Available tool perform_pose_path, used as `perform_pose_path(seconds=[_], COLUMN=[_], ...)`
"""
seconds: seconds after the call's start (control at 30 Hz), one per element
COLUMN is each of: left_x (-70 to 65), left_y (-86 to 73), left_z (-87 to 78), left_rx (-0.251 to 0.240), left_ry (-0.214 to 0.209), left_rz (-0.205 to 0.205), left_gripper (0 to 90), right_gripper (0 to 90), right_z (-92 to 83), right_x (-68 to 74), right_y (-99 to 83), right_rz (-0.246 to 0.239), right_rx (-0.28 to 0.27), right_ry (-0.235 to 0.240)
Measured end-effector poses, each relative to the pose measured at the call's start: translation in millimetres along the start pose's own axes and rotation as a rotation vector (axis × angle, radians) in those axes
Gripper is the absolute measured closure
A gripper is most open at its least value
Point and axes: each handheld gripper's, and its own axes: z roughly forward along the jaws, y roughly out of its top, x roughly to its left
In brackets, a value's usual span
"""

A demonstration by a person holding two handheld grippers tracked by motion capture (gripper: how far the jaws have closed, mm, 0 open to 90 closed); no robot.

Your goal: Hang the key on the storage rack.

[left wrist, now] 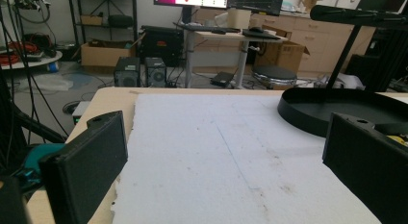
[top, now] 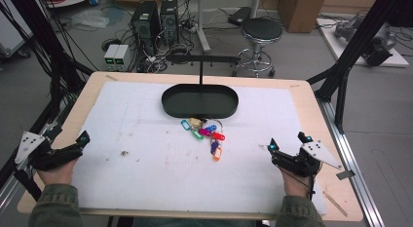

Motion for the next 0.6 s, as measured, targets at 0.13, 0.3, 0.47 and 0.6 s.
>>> perform_pose_path(seconds=[0.13, 0.3, 0.47, 0.6], left_x=[-0.2, -0.7, 0.2, 1.1], left_y=[-0.1, -0.6, -0.8, -1.0], left_z=[0.5, 2.4, 2.9, 2.9], left_rx=[0.0, 0.002, 0.0, 0.001], left_ry=[-0.004, -0.008, -0.004, -0.003], left_rz=[-0.006, -0.011, -0.009, -0.011], left_gripper=[2.2, 2.3, 2.3, 2.3], right_gripper=[0.6, 0.6, 0.6, 0.6], right_z=[-0.6, -3.6, -3.8, -3.0], right_x=[0.6, -0.6, -1.5, -0.9], right_y=[-0.2, -0.7, -1.0, -1.3], right_rz=[0.001, 0.012, 0.024, 0.02], right_rx=[-0.002, -0.007, -0.005, 0.001], right_ry=[0.0, -0.002, 0.0, -0.003])
